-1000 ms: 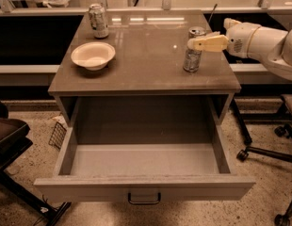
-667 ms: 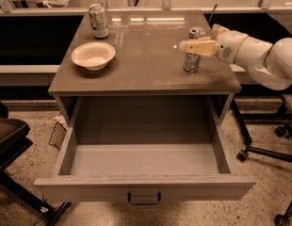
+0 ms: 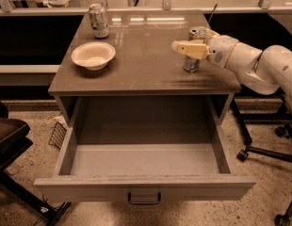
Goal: Place redbull can into top drawer
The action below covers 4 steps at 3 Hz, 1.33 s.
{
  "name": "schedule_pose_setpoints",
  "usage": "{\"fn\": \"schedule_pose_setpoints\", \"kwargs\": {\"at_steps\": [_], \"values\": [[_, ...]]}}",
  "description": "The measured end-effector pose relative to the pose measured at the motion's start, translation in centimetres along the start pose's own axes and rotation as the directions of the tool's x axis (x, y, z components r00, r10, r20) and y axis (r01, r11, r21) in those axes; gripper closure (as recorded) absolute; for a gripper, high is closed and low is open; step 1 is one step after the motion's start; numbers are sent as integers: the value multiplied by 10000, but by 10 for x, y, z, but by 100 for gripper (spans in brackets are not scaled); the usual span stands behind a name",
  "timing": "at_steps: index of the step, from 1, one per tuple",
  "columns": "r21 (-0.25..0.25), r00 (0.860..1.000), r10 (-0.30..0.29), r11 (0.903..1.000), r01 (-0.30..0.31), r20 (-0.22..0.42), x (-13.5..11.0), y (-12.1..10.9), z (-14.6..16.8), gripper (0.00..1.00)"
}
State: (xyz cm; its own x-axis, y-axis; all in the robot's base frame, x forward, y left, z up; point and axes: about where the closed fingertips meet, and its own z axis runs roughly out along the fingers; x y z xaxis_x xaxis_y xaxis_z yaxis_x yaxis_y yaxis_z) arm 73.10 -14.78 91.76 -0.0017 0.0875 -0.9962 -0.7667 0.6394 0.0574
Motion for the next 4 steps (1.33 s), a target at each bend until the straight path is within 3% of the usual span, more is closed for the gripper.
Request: {"fn": "schedule_pose_setpoints", "kwargs": {"at_steps": [1,3,4], "values": [[-85,10000,-27,10000,27,28,0,3,4,49],[-170,10000,-22,9999,23,35,0,7,8,95],[-518,9994,-288,9982,298,203,-22,17,13,100]]}}
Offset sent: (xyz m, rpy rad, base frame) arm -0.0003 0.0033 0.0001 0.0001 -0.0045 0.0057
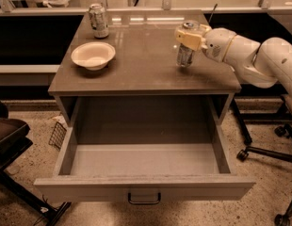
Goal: Place redbull can into top drawer
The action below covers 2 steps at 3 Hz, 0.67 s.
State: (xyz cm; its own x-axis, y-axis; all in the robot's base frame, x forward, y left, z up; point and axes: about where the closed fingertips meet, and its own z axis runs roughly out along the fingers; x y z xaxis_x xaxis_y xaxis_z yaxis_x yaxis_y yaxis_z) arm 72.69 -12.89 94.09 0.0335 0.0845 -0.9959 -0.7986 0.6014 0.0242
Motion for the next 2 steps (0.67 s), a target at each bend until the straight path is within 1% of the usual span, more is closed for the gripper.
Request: {"fn": "schedule_pose_setpoints", "kwargs": {"at_steps": [1,2], "values": [[-835,9981,-492,9951,521,366,-37,32,0,100],[-1496,9935,-1047,9826,1104,454,-60,73,-7,100]]}}
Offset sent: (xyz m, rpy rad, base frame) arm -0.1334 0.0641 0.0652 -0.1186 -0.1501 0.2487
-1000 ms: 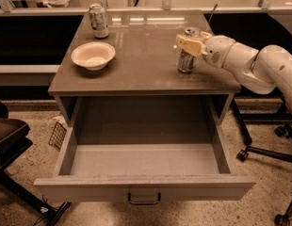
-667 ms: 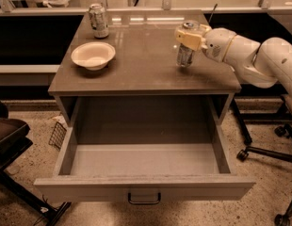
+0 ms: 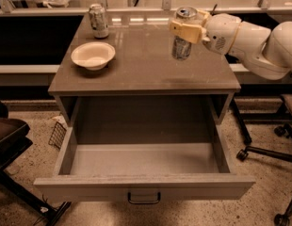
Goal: Place redbull can into top drawer
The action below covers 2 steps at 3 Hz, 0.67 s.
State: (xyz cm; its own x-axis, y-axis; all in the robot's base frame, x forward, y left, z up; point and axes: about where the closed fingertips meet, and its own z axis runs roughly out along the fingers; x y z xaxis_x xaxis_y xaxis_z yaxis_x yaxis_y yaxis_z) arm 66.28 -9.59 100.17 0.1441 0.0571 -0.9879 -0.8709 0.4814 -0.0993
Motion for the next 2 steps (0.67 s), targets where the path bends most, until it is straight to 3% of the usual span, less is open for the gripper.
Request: {"fn": "schedule_pose_setpoints", "kwargs": {"at_steps": [1,2], "values": [[-691,9964,-248,9974,192,-816,12,53,0,100],[-1628,9925,-72,9866,-129,-1220,46,110,3,100]]}}
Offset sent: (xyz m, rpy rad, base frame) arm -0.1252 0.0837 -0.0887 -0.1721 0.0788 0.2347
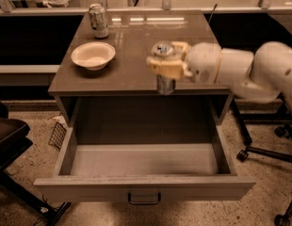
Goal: Place redbull can into top drawer
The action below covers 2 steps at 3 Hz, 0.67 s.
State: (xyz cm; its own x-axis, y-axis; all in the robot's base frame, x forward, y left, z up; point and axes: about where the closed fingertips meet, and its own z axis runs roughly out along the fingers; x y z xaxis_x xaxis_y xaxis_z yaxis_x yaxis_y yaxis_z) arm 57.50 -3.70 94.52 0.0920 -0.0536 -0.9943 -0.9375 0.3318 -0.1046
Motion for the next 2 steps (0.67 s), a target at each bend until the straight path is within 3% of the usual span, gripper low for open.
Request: {"fn": "schedule_pose_setpoints", "kwargs": {"at_steps": [1,2], "values": [[-681,9983,102,9977,-63,566,26,42,26,100],[-682,9983,101,9977,-63,567,26,42,26,100]]}}
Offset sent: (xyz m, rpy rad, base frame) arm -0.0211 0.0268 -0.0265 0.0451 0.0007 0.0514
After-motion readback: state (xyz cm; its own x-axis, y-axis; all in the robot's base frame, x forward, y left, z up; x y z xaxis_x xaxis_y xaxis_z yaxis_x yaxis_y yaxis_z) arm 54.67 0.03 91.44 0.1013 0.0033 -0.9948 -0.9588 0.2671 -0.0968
